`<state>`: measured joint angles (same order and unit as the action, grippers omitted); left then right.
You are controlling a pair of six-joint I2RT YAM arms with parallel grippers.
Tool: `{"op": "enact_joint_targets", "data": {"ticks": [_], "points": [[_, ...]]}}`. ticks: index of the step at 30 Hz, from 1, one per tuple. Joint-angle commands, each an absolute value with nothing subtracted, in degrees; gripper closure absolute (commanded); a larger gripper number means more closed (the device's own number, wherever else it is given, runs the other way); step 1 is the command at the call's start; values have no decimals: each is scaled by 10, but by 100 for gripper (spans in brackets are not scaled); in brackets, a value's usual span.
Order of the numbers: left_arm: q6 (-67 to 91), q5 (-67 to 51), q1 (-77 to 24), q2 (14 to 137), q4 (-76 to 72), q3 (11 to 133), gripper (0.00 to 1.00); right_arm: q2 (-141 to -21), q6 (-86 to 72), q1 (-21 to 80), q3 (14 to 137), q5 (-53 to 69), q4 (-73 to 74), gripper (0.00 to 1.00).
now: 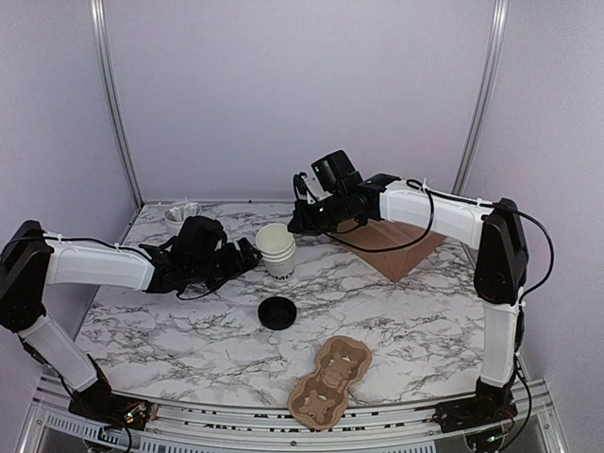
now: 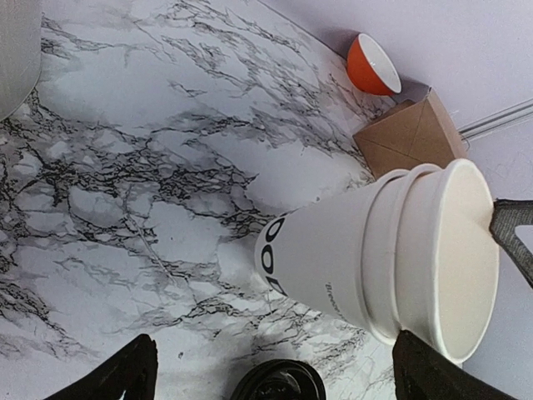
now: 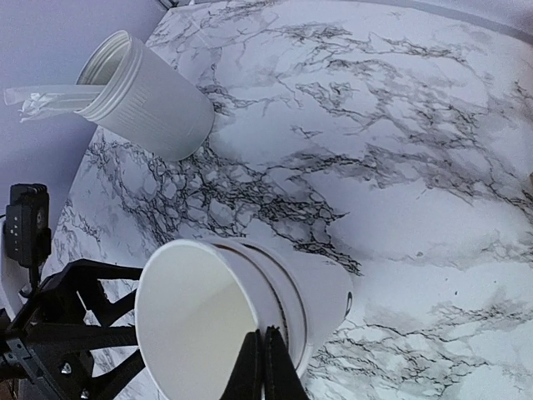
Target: Pack the takeout coffee
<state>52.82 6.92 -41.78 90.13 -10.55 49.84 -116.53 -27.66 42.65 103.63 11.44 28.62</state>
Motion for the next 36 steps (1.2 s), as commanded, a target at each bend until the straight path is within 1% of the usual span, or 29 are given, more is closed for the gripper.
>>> {"op": "enact_joint_targets", "data": {"ticks": [1,11,24,36], "points": [[534,78,-414,918,-114,500,1,-1142,-285,432,1037,125,262,100],[531,85,-415,922,-96,504,1,-1135,-283,432,1035,116,263,100],[498,112,-414,863,-47,500,1,-1129,-270,424,1078,100,290,100],[467,102,-414,835,-20,505,1,-1087,-253,421,1094,68,318,100]]}}
